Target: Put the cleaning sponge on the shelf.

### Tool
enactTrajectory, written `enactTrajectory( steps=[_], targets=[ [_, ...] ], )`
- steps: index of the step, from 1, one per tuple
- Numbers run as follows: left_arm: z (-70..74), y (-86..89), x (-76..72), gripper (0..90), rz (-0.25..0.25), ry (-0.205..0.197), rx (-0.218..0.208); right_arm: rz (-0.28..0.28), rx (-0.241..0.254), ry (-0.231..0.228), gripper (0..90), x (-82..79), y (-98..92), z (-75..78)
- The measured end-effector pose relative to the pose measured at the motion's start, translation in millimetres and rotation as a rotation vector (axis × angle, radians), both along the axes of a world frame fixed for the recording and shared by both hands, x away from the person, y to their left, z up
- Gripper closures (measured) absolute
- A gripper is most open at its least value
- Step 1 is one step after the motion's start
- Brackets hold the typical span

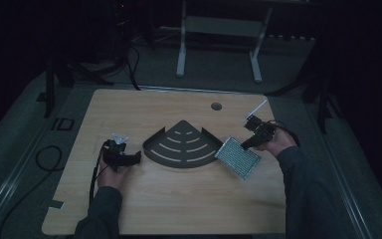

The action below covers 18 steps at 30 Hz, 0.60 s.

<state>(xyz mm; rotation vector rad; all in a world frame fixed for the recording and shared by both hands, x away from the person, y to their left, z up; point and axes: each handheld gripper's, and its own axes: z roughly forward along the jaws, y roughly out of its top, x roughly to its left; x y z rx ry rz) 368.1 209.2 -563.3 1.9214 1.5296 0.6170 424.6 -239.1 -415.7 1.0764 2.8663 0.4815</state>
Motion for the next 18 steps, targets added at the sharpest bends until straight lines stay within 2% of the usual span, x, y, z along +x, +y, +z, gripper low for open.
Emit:
enactTrajectory(
  steps=[10, 18],
  targets=[
    [-0.1, -0.2, 0.0, 10.3, 0.001, -0.001, -0.002, -0.001, -0.014, -0.013, 89.7, 9.1, 5.0, 6.1],
    [-0.1, -0.2, 0.1, 10.3, 0.001, -0.001, -0.002, -0.007, -0.003, -0.011, 89.7, 15.2, 4.5, 6.7]
  ],
)
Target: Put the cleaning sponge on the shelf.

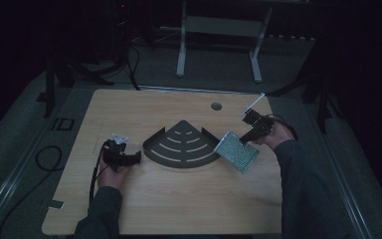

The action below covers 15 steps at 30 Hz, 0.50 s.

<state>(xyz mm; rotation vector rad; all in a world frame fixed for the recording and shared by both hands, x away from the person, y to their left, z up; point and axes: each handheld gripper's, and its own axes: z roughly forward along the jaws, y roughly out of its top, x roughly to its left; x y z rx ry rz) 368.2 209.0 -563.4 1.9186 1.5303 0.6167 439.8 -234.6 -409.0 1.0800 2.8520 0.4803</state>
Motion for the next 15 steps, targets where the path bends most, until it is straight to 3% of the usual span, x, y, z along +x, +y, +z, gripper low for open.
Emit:
enactTrajectory(
  steps=[15],
  targets=[
    [0.0, 0.0, 0.0, 10.3, 0.0, 0.0, 0.0, -0.006, 0.004, -0.024, 89.7, 12.0, 7.5, 11.6]
  ],
)
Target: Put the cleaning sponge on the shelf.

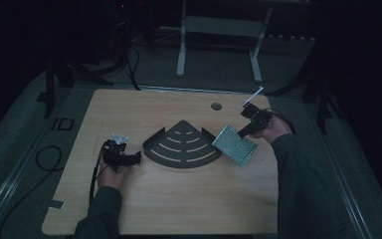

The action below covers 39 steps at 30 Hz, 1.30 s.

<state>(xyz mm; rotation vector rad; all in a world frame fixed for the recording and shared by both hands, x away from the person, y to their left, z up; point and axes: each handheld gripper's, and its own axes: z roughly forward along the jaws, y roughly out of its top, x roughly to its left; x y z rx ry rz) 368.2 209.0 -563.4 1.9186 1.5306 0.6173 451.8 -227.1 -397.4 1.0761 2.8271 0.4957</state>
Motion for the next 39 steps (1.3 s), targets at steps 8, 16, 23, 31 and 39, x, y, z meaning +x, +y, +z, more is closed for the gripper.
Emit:
enactTrajectory(
  steps=[8, 16, 23, 31, 39],
  targets=[
    [0.0, 0.0, 0.0, 10.3, 0.0, 0.0, 0.0, -0.005, 0.009, -0.01, 89.7, 5.1, 5.5, 4.8],
    [0.0, 0.0, 0.0, 10.3, 0.0, 0.0, 0.0, -0.003, 0.019, -0.011, 89.7, 10.4, 13.7, 5.2],
    [0.0, -0.1, 0.1, 10.2, 0.0, 0.0, -0.001, -0.006, 0.025, -0.009, 89.8, 14.0, 18.2, 5.8],
    [0.0, -0.1, 0.1, 10.2, 0.0, 0.0, 0.001, -0.002, 0.03, -0.007, 89.7, 16.9, 23.6, 4.8],
    [0.0, -0.1, 0.1, 10.2, 0.0, 0.001, 0.0, -0.007, 0.038, -0.005, 89.7, 19.6, 29.1, 3.5]
  ],
)
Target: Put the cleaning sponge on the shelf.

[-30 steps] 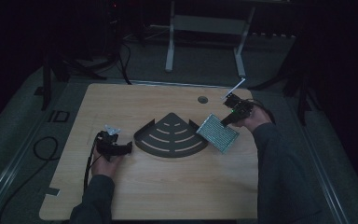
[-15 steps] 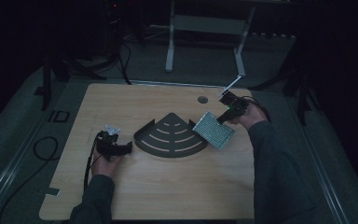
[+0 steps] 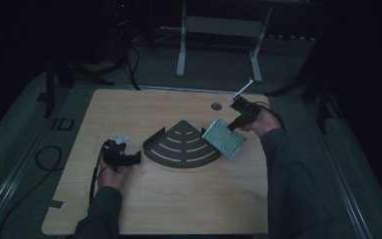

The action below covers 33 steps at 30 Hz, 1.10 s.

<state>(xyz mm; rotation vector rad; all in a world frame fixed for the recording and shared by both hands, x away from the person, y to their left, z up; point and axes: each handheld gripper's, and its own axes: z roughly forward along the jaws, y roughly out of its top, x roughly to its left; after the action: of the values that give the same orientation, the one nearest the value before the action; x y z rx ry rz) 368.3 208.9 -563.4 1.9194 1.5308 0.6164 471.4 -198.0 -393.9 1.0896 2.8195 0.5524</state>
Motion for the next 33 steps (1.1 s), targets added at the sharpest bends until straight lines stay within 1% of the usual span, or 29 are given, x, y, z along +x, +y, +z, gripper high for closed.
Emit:
enactTrajectory(
  steps=[14, 18, 33],
  targets=[
    [0.0, 0.0, 0.0, 10.2, 0.0, 0.0, -0.001, -0.005, 0.003, -0.001, 89.8, 6.5, 8.8, -2.7],
    [0.0, 0.0, 0.0, 10.2, 0.0, 0.0, 0.0, -0.005, -0.005, 0.0, 89.7, 9.3, 12.4, -5.3],
    [0.0, 0.0, 0.0, 10.2, 0.0, 0.0, 0.0, 0.0, 0.011, -0.002, 89.7, 16.6, 24.5, -13.4]
  ],
)
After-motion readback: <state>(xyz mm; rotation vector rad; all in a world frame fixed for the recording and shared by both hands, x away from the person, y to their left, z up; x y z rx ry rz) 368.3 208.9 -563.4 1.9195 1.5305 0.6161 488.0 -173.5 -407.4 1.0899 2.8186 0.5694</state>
